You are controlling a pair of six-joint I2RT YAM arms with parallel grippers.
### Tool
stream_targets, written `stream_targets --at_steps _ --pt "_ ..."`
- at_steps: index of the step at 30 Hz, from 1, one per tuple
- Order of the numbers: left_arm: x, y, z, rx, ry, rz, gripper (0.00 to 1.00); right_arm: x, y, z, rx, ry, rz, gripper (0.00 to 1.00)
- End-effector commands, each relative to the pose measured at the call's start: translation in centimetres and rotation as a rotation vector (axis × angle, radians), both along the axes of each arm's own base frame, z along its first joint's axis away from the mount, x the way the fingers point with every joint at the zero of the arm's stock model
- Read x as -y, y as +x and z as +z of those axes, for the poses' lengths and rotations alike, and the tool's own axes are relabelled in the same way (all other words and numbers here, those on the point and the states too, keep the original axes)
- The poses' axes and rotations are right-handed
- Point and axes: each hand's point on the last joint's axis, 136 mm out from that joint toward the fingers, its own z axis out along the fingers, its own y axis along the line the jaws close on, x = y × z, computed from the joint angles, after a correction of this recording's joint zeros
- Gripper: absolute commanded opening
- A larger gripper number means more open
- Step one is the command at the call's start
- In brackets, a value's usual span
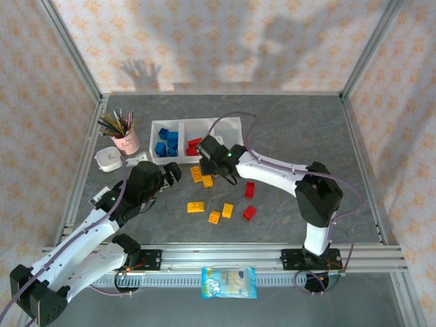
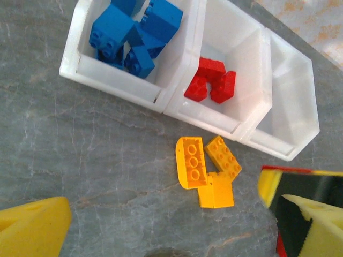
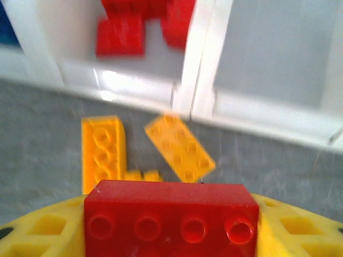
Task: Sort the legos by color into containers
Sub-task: Place the lego in the container.
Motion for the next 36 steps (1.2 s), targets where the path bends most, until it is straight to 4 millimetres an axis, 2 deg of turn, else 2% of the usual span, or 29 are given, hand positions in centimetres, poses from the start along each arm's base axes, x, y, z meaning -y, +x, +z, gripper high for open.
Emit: stream_targets --at_steps 1,6,10,14,22,26,29,36 --pt "-1.1 1.4 2.0 0.059 0.031 0.033 0.99 -1.2 3.5 2.2 0.091 0.006 0.006 0.60" --pt "-1.2 2.9 3.6 0.111 -0.027 0.032 0.99 -3.4 7.7 2.8 0.136 0.028 0.002 0.60" --pt "-2.0 3.9 3.5 0.099 -0.005 0.049 0.99 -4.5 10.8 2.1 0.143 0.045 -0.018 0.60" --pt "-2.6 4.6 3.2 0.098 0.003 0.060 0.99 -5.3 13.0 0.9 0.156 0.037 -0.021 0.61" --pt "-3.1 5.4 2.1 0.078 0.000 0.068 0.99 -6.0 15.2 -1.9 0.163 -0.001 -0.017 0.62" --pt "-3.3 5.5 2.0 0.072 0.005 0.071 0.99 -6.5 15.7 -2.3 0.174 -0.009 0.002 0.65" --pt "-3.3 5.5 2.0 0.073 0.006 0.070 0.99 -6.7 15.9 -1.9 0.184 -0.010 0.002 0.70" --pt "-3.2 5.5 2.4 0.075 0.004 0.065 0.99 -6.9 16.0 0.8 0.219 0.019 0.012 0.77"
